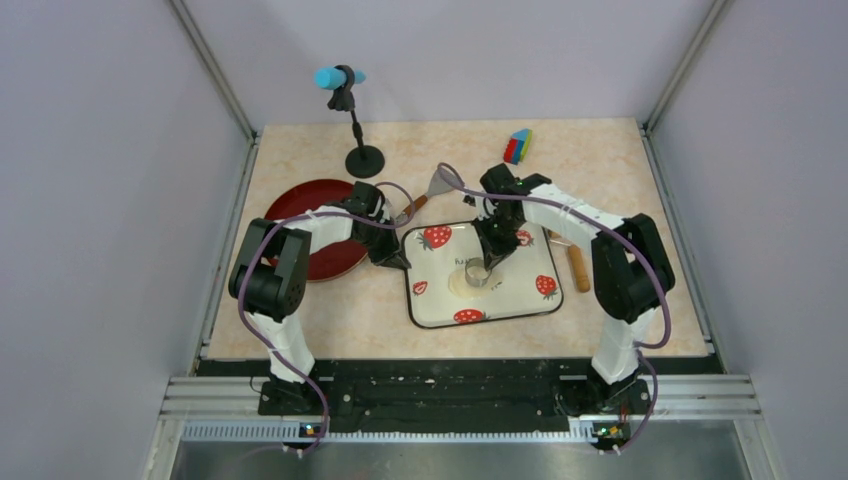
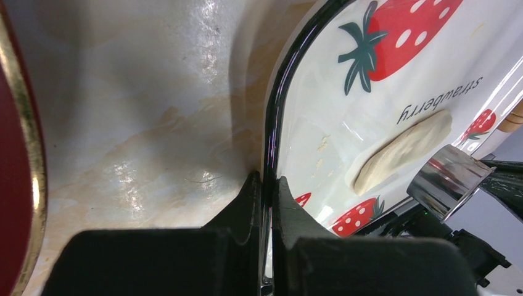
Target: Roll out the dumpling wrappers from the dough
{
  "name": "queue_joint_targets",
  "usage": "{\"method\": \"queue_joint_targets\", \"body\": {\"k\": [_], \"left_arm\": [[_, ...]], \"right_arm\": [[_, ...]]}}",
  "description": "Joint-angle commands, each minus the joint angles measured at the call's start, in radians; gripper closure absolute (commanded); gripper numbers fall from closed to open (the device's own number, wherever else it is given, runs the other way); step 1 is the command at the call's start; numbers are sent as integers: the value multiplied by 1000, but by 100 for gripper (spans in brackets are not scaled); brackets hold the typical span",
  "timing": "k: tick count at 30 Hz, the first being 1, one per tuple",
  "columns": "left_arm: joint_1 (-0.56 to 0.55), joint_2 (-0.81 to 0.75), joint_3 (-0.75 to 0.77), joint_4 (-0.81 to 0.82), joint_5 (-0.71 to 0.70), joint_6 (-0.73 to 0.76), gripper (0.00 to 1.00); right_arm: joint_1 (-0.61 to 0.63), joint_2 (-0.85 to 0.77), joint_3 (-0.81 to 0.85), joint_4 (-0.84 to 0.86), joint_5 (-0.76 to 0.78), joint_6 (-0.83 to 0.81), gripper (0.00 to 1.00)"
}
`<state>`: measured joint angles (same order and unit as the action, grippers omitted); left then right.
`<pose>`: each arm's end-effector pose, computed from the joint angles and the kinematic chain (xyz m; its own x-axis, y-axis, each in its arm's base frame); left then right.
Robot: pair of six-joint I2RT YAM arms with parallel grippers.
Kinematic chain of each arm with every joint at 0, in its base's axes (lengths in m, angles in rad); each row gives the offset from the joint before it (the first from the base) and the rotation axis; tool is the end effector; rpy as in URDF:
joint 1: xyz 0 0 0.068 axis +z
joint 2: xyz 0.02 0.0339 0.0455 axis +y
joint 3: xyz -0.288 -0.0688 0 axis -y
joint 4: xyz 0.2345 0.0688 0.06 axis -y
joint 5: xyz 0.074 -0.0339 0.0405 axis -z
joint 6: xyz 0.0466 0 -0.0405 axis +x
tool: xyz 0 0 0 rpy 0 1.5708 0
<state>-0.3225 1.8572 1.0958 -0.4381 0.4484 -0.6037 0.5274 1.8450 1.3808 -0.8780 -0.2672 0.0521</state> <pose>0.3299 -0.1315 0.1633 -0.9744 -0.2138 -0.0694 -0.1438 0.8302 -0.5385 0.3062 0.1926 0.2236 -0.8685 -0.4477 -0.2129 -0.4926 0.8278 0.2686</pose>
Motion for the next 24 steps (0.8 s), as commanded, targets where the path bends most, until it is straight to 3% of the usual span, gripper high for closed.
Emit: {"method": "queue_joint_targets", "body": {"k": [1,24], "left_arm": [[-16,50,-43,5,-61,2,100],[-16,37,-60,8,-65,-7,100]], "right_arm": [[26,-16,14,13,17,-13,100],[72,75,61,-4,75,-6,100]]}}
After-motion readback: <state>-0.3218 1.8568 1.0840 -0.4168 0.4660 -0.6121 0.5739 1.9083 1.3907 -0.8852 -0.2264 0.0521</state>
